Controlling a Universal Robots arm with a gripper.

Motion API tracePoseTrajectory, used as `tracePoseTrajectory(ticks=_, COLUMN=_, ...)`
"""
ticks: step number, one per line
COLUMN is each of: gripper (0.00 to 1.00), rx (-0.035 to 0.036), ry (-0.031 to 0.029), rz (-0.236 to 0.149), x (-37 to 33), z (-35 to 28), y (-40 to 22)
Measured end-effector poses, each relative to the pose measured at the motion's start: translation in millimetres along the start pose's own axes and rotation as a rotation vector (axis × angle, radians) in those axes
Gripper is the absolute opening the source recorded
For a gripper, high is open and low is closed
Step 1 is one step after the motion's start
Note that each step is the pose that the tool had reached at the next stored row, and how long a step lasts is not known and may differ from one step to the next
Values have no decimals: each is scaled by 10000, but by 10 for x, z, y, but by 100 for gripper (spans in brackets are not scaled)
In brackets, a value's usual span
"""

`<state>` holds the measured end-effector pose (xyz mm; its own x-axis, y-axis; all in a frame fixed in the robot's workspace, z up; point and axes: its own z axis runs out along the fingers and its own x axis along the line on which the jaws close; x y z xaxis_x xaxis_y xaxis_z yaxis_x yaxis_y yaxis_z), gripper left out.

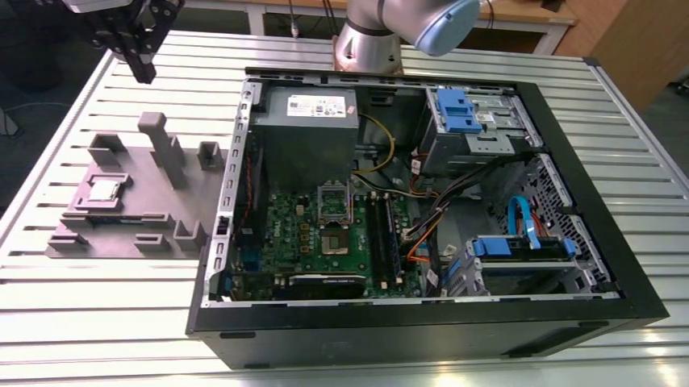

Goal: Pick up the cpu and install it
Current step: 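Reach for the cpu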

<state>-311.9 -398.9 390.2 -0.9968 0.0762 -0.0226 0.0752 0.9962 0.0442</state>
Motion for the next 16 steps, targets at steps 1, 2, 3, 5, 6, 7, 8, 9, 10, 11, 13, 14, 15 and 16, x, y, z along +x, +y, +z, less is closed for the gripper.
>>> tracePoseTrajectory(ticks=1, gripper=11, rx=0, ry=-1, rz=1, x=5, z=0, y=0)
tracePoseTrajectory(ticks=2, gripper=11, rx=0, ry=0, rz=0, x=11, z=0, y=-1)
tracePoseTrajectory(ticks=3, gripper=11, rx=0, ry=0, rz=0, x=18, z=0, y=-1)
tracePoseTrajectory(ticks=5, gripper=11, rx=0, ry=0, rz=0, x=30, z=0, y=-3)
tracePoseTrajectory(ticks=6, gripper=11, rx=0, ry=0, rz=0, x=37, z=0, y=-3)
tracePoseTrajectory(ticks=7, gripper=11, rx=0, ry=0, rz=0, x=45, z=0, y=-3)
tracePoseTrajectory(ticks=8, gripper=11, rx=-1, ry=-1, rz=0, x=53, z=0, y=-4)
tracePoseTrajectory(ticks=9, gripper=11, rx=0, ry=0, rz=0, x=58, z=0, y=-4)
tracePoseTrajectory(ticks=10, gripper=11, rx=0, ry=0, rz=0, x=64, z=0, y=-5)
tracePoseTrajectory(ticks=11, gripper=11, rx=0, ry=0, rz=0, x=69, z=0, y=-5)
tracePoseTrajectory(ticks=13, gripper=11, rx=0, ry=0, rz=-1, x=78, z=1, y=-6)
tracePoseTrajectory(ticks=14, gripper=11, rx=-1, ry=0, rz=-1, x=82, z=1, y=-7)
tracePoseTrajectory(ticks=15, gripper=11, rx=0, ry=1, rz=0, x=86, z=1, y=-7)
tracePoseTrajectory(ticks=16, gripper=11, rx=0, ry=0, rz=0, x=90, z=1, y=-7)
